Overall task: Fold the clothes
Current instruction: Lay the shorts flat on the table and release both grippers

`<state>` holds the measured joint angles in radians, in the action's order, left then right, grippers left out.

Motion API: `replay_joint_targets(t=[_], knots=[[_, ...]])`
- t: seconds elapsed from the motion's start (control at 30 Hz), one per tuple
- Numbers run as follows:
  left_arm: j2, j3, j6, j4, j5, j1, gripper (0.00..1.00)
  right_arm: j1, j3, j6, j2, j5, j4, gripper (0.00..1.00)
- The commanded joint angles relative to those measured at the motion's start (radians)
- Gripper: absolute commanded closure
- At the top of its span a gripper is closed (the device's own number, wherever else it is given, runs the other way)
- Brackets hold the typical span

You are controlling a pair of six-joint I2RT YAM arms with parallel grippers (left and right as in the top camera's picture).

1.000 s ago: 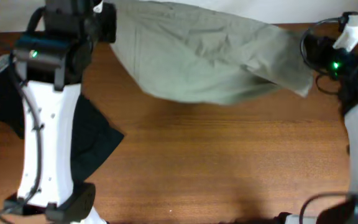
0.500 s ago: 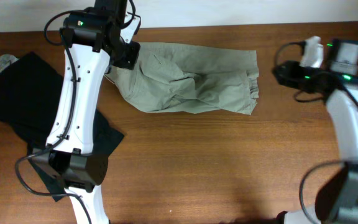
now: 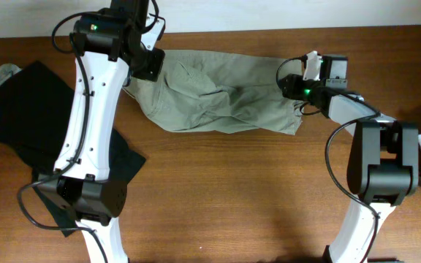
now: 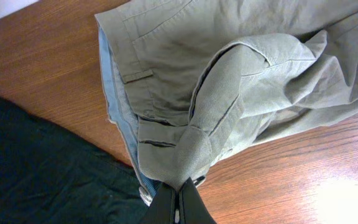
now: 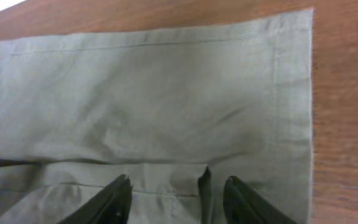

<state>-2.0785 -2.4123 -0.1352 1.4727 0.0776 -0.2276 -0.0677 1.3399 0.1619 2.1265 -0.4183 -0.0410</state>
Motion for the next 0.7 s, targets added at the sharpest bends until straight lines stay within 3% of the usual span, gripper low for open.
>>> replay_joint_targets(t=[0.0, 0.07, 0.1, 0.27, 0.37, 0.43, 0.53, 0.6, 0.67], knots=[[0.018, -0.010, -0.012, -0.005, -0.011, 0.001, 1.00, 0.039, 0.006, 0.003, 0.032, 0.012, -0.014, 0.50], [0.018, -0.010, -0.013, -0.005, -0.011, 0.001, 1.00, 0.043, 0.006, 0.004, 0.046, 0.011, -0.019, 0.67], [0.018, -0.010, -0.013, -0.005, -0.011, 0.002, 1.00, 0.038, 0.009, 0.004, 0.043, 0.003, -0.019, 0.96], [0.018, -0.019, -0.013, -0.021, 0.011, 0.004, 1.00, -0.054, 0.016, 0.005, -0.171, -0.208, -0.037, 0.96], [0.020, -0.044, -0.018, -0.101, 0.047, 0.011, 1.00, -0.098, 0.016, 0.011, -0.322, -0.175, -0.037, 0.96], [0.022, -0.074, -0.017, -0.061, 0.133, 0.013, 1.00, -0.148, 0.016, 0.011, -0.412, -0.171, -0.065, 0.96], [0.048, -0.097, -0.017, 0.072, 0.144, 0.011, 1.00, -0.201, 0.016, -0.010, -0.526, -0.176, -0.235, 0.96], [0.054, -0.096, -0.012, 0.209, 0.100, 0.012, 0.99, -0.211, 0.016, -0.089, -0.616, -0.163, -0.467, 0.96], [0.063, -0.077, 0.006, 0.216, 0.042, 0.013, 0.96, -0.211, 0.016, -0.088, -0.661, -0.087, -0.619, 0.96]])
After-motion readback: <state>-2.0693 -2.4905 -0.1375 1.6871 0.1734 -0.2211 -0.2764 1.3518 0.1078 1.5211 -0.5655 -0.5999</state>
